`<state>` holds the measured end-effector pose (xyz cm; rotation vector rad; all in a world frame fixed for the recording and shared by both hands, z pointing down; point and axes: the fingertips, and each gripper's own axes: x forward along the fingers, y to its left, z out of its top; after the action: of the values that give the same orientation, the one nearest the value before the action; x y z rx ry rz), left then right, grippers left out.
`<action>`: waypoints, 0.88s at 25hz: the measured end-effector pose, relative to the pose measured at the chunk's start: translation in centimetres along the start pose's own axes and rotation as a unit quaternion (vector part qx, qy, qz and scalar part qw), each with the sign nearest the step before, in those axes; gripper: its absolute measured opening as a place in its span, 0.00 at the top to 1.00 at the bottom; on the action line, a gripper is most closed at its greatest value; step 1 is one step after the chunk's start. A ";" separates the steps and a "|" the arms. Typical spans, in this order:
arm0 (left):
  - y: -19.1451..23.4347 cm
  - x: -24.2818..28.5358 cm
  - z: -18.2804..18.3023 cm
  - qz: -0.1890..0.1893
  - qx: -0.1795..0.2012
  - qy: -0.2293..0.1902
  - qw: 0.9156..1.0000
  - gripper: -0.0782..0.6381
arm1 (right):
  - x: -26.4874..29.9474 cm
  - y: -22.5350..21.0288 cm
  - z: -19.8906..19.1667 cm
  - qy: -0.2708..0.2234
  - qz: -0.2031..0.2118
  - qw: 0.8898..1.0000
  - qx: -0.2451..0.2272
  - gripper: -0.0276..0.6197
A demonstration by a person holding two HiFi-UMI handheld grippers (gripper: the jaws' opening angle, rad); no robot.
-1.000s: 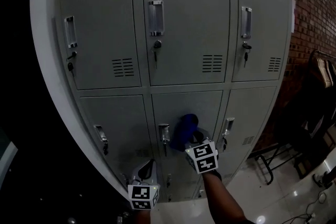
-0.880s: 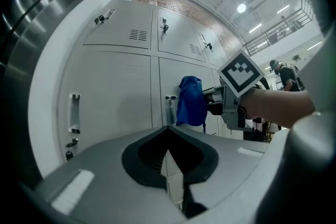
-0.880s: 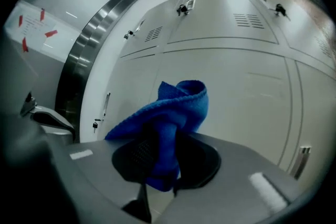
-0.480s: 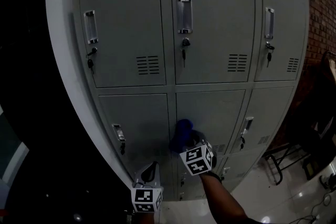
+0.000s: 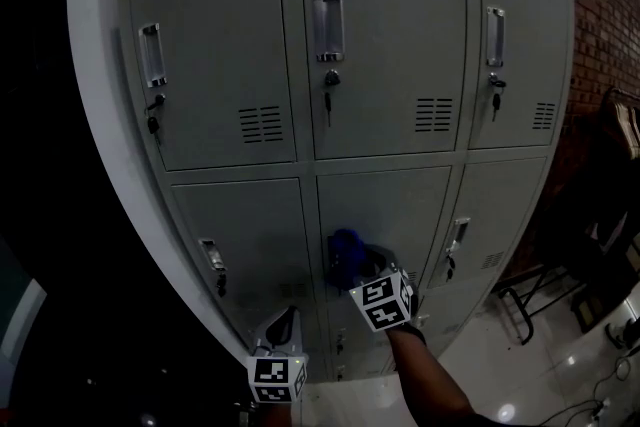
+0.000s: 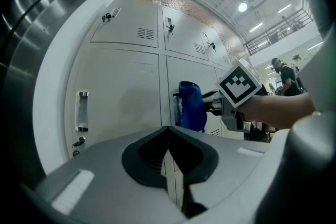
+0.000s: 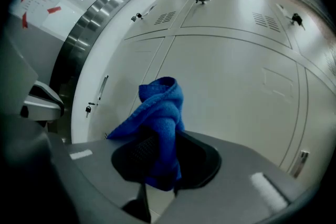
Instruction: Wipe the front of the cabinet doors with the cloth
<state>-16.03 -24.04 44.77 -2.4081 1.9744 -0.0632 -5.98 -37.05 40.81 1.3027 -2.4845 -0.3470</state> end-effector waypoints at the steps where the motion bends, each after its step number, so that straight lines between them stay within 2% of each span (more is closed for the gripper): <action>1: -0.3 0.2 0.0 -0.002 0.001 0.000 1.000 0.87 | -0.3 -0.6 -0.3 0.001 -0.005 1.000 0.004 0.82; 10: -3.0 1.6 -0.2 -0.017 0.000 0.003 1.000 0.87 | -2.8 -6.5 -2.9 0.000 -0.048 0.998 0.046 0.82; 22: -6.4 3.7 -0.2 -0.025 0.002 0.005 1.000 0.87 | -5.8 -13.4 -6.3 0.000 -0.089 0.994 0.070 0.82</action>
<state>-9.09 -26.39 45.35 -2.4600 1.9168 -0.0792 9.58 -40.11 40.92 1.5846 -2.4373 -0.2160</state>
